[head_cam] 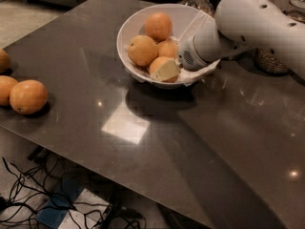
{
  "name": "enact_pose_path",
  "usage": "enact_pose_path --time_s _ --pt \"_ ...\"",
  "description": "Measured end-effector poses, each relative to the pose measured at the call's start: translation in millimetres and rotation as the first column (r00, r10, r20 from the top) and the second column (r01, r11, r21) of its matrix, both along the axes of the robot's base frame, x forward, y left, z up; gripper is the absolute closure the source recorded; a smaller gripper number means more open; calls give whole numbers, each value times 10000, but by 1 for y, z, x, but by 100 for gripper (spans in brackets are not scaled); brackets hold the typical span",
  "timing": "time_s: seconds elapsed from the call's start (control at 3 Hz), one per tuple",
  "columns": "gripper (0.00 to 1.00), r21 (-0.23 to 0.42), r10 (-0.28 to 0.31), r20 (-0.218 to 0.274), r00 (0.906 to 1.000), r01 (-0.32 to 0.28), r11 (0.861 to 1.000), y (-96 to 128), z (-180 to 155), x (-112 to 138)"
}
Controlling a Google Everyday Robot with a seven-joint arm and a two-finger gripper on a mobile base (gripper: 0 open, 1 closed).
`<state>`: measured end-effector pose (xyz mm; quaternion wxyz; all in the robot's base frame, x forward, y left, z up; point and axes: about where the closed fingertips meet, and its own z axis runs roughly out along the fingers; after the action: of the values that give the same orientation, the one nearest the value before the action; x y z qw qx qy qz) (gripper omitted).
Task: Pick orange from white bowl
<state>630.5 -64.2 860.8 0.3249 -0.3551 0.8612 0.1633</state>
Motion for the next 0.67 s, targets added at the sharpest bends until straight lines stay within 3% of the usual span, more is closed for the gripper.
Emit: enact_pose_path --time_s 0.67 --pt "71 0 1 0 10000 -1 10000 0 0 0"
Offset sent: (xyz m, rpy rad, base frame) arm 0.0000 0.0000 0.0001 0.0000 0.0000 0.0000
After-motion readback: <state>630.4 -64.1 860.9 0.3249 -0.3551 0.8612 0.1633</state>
